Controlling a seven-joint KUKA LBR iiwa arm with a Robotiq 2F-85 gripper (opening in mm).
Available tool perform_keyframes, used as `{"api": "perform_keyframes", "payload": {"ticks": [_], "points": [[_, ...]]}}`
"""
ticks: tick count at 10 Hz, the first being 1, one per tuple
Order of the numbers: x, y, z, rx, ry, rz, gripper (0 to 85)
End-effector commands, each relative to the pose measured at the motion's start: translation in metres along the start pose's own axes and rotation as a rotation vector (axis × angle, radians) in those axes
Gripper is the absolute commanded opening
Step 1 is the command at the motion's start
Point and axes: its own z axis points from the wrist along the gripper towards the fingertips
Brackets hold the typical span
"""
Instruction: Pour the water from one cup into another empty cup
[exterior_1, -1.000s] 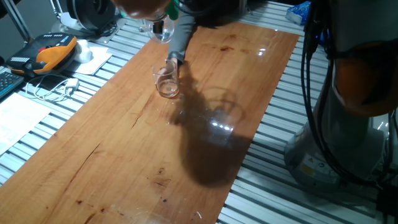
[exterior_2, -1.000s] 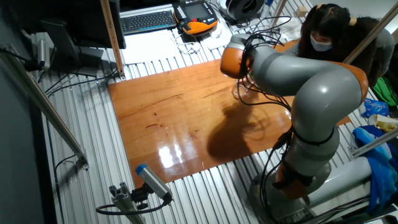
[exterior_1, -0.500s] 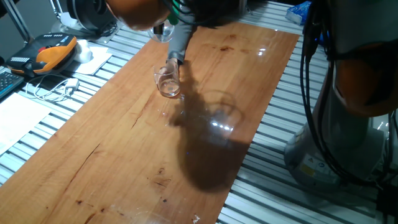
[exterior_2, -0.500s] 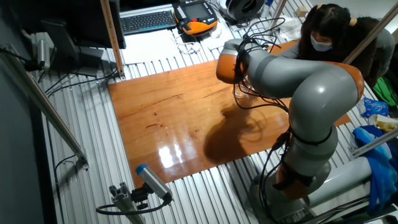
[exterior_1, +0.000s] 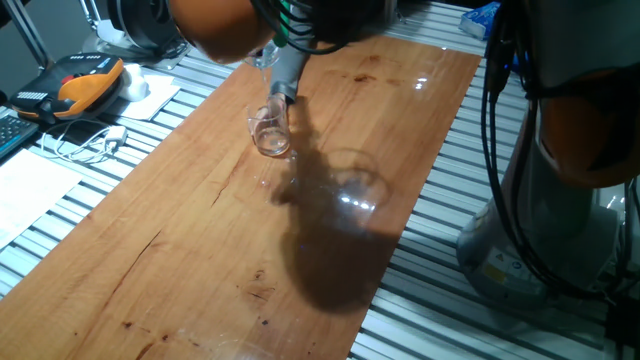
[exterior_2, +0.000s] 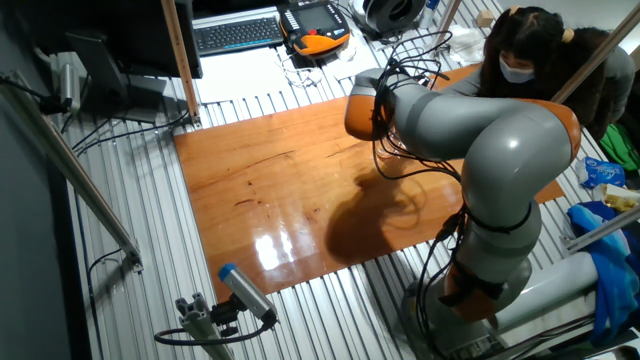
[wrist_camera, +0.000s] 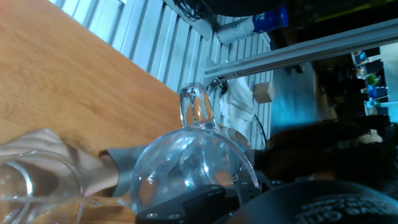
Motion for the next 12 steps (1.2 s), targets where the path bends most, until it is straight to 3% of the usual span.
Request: {"api": "perform_keyframes", "payload": {"ticks": [1,4,8,9,10,11,12], "points": [[0.0002,-0.0002,0.0,0.006,-0.001,-0.002,0.0],[0.0005,-0.0014,-0.0007,0.026,-0.003,-0.011,0.0],[0.001,-0.0022,-0.0023,0.03,0.004,-0.029,0.0],[0.0009,-0.002,-0.0025,0.008,0.008,-0.03,0.0],[0.0008,-0.0019,-0.0025,-0.054,0.019,-0.015,0.0],[0.0005,-0.0014,-0.0027,-0.081,0.023,-0.014,0.0],[-0.0004,-0.0002,-0.0034,-0.127,0.035,-0.003,0.0]]}}
